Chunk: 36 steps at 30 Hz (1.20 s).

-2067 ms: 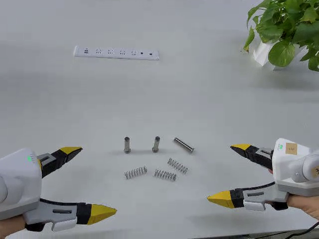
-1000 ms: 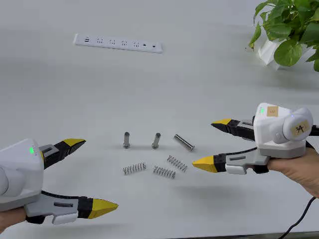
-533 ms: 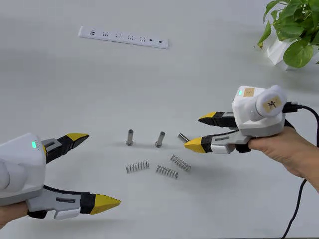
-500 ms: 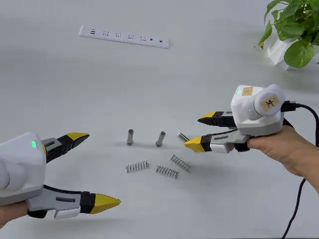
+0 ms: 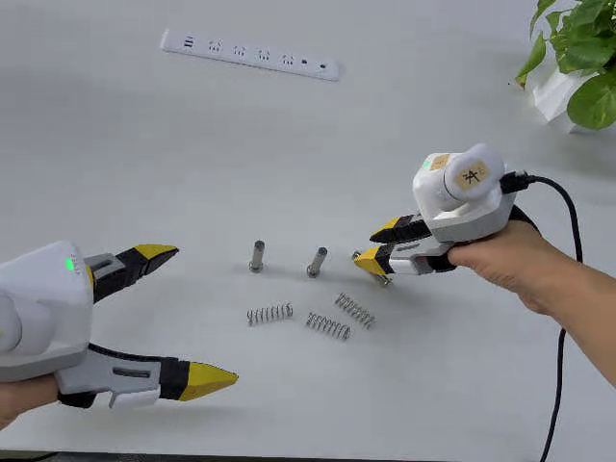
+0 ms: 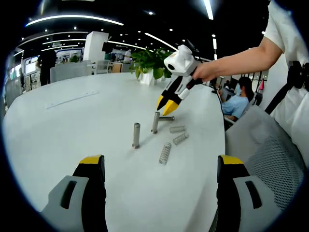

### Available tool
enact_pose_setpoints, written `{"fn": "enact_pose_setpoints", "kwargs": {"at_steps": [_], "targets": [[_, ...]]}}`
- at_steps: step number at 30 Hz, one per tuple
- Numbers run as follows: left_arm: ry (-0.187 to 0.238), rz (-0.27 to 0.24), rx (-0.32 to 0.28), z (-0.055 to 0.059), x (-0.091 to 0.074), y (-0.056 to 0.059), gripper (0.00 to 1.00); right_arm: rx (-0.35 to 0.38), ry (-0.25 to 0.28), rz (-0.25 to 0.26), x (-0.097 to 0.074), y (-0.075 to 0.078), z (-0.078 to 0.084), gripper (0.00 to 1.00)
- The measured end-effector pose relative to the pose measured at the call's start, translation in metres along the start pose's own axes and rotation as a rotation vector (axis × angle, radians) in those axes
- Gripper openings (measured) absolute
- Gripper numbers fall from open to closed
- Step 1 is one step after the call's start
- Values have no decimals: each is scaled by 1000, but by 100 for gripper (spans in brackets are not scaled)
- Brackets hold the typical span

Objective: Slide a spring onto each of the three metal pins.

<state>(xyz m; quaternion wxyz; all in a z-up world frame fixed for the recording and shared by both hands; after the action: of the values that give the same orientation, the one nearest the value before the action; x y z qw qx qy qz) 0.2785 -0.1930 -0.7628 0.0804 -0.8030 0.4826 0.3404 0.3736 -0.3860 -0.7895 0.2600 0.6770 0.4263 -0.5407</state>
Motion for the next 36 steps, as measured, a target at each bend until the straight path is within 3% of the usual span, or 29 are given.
{"fn": "enact_pose_setpoints", "kwargs": {"at_steps": [13, 27, 36], "targets": [[9, -2, -9, 1, 1, -1, 95, -12, -101, -7, 16, 7, 2, 12], [17, -3, -23, 2, 1, -3, 95, -18, -147, -18, 23, 5, 3, 7], [17, -1, -28, 3, 2, -3, 94, -7, -140, -19, 28, 15, 2, 5]]}}
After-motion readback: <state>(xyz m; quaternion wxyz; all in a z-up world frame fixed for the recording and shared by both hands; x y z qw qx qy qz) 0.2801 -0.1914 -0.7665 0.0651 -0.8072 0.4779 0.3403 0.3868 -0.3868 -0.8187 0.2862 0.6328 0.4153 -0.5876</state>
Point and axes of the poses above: the centre of the closed fingertips' face, and the gripper's own axes: x roughly forward along the fingers, y roughly to its right, z roughly out of its underside, the point moved 3 cm from there along -x, roughly backward along the fingers, and after that the axes turned 15 degrees about -y, right-handed, at the moved point
